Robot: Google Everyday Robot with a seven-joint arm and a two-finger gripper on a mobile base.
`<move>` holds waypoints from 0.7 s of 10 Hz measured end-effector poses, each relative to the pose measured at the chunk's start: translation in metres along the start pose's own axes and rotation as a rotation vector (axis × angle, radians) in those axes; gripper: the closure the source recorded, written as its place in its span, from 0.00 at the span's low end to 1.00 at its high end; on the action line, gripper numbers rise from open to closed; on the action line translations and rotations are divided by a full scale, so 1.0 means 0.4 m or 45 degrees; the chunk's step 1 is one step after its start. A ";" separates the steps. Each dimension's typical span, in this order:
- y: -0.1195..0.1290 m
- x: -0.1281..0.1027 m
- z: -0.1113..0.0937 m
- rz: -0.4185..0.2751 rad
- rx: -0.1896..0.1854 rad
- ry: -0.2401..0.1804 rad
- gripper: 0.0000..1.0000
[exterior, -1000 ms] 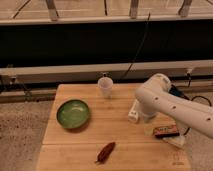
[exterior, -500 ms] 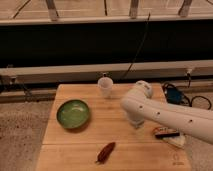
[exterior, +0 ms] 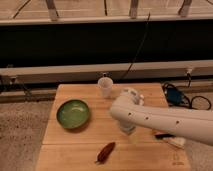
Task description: Drag the pepper across the table
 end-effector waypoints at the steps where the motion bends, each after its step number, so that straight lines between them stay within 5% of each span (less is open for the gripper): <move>1: -0.005 -0.018 0.006 -0.017 -0.004 -0.001 0.20; 7: -0.004 -0.080 0.071 -0.122 -0.034 -0.026 0.20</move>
